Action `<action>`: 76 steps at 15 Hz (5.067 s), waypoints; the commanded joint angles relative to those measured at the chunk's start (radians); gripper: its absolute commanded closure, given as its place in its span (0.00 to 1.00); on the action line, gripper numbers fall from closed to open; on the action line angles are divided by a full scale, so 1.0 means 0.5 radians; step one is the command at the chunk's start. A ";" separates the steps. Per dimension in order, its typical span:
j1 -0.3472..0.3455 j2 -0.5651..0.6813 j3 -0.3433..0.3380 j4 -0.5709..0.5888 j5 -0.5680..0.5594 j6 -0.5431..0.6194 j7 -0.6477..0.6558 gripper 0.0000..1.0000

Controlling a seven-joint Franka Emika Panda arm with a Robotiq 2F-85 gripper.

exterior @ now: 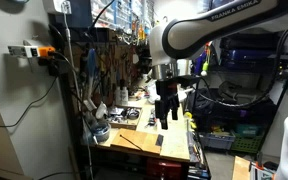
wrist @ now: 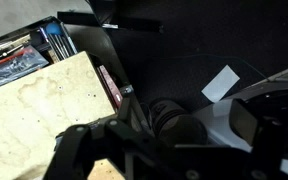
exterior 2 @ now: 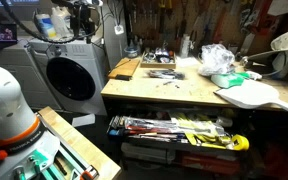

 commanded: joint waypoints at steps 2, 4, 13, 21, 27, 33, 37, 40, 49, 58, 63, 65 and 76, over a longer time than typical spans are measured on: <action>-0.009 0.000 0.007 0.003 0.002 -0.004 -0.002 0.00; -0.009 0.000 0.007 0.003 0.002 -0.004 -0.002 0.00; -0.009 0.000 0.007 0.003 0.002 -0.004 -0.002 0.00; -0.007 0.024 0.014 0.014 -0.002 0.011 0.004 0.00; -0.023 0.214 0.077 0.075 -0.097 0.268 0.233 0.00; -0.050 0.468 0.090 0.171 -0.376 0.782 0.562 0.00; -0.043 0.629 0.071 0.239 -0.625 0.988 0.682 0.00; -0.030 0.735 0.047 0.262 -0.702 1.157 0.646 0.00; -0.014 0.761 0.023 0.268 -0.631 1.169 0.619 0.00; -0.018 1.197 -0.049 0.594 -0.557 1.313 0.549 0.00; 0.013 1.430 -0.105 0.801 -0.557 1.327 0.576 0.00; 0.022 1.510 -0.121 0.877 -0.548 1.319 0.569 0.00; 0.057 1.778 -0.166 1.152 -0.490 1.274 0.562 0.21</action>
